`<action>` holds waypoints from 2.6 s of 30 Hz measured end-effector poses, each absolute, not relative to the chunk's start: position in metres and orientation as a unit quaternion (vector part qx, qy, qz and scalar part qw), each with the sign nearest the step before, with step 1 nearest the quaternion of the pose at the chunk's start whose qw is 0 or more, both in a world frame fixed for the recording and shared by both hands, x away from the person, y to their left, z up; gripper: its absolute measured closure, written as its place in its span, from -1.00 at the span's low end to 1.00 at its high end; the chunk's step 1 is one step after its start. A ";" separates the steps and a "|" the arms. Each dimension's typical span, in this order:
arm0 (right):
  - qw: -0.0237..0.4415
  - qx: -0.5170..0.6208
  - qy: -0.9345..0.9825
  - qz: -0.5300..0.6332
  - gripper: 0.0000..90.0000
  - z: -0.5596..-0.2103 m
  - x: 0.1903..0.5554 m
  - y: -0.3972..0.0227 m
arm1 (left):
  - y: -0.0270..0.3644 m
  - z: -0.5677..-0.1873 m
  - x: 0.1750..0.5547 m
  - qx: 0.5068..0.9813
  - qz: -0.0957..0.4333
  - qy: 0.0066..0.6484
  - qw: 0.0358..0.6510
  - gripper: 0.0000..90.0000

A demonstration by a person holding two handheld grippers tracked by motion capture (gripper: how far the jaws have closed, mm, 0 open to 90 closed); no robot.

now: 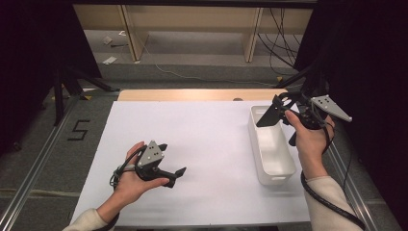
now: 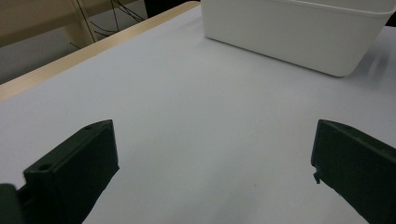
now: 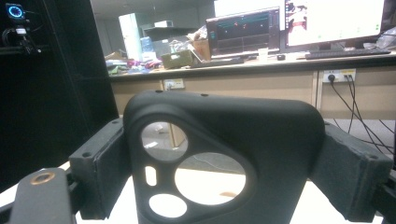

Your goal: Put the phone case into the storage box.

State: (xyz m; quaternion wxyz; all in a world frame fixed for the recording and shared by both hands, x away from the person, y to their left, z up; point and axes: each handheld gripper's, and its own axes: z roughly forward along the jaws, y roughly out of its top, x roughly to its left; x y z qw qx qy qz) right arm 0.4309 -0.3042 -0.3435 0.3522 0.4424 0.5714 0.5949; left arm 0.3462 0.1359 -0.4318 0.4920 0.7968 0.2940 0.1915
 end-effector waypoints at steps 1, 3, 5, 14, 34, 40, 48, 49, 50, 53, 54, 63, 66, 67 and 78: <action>0.352 0.443 0.571 0.595 -0.67 -0.344 0.431 -0.304 | 0.136 -0.432 0.346 0.797 0.192 0.294 0.492 -1.00; 0.352 0.442 0.573 0.594 -0.67 -0.344 0.433 -0.303 | 0.137 -0.431 0.345 0.797 0.194 0.295 0.491 -1.00; 0.351 0.441 0.573 0.594 -0.67 -0.344 0.434 -0.302 | 0.138 -0.432 0.345 0.796 0.195 0.297 0.490 -1.00; 0.353 0.441 0.574 0.593 -0.67 -0.345 0.443 -0.301 | 0.142 -0.432 0.342 0.793 0.198 0.303 0.490 -1.00; 0.362 0.449 0.579 0.576 -0.67 -0.347 0.451 -0.307 | 0.142 -0.432 0.343 0.792 0.195 0.303 0.492 -1.00; 0.362 0.450 0.580 0.574 -0.67 -0.348 0.454 -0.308 | 0.142 -0.432 0.344 0.791 0.196 0.305 0.492 -1.00; 0.367 0.450 0.583 0.569 -0.67 -0.349 0.458 -0.307 | 0.143 -0.431 0.344 0.791 0.195 0.306 0.493 -1.00; 0.367 0.450 0.583 0.569 -0.67 -0.349 0.458 -0.307 | 0.143 -0.431 0.344 0.791 0.195 0.306 0.493 -1.00; 0.366 0.451 0.584 0.568 -0.67 -0.349 0.459 -0.307 | 0.143 -0.431 0.344 0.791 0.195 0.306 0.493 -1.00; 0.365 0.452 0.583 0.568 -0.67 -0.350 0.461 -0.307 | 0.143 -0.431 0.344 0.791 0.195 0.305 0.493 -1.00; 0.366 0.451 0.584 0.567 -0.67 -0.350 0.461 -0.307 | 0.143 -0.431 0.344 0.791 0.195 0.306 0.493 -1.00; 0.368 0.448 0.592 0.560 -0.67 -0.352 0.466 -0.302 | 0.144 -0.431 0.344 0.790 0.195 0.306 0.493 -1.00; 0.368 0.448 0.594 0.557 -0.67 -0.353 0.469 -0.302 | 0.144 -0.431 0.344 0.790 0.196 0.306 0.493 -1.00; 0.368 0.449 0.595 0.556 -0.67 -0.353 0.469 -0.302 | 0.144 -0.431 0.344 0.790 0.196 0.306 0.493 -1.00; 0.365 0.454 0.602 0.546 -0.67 -0.357 0.476 -0.302 | 0.144 -0.431 0.344 0.790 0.195 0.306 0.494 -1.00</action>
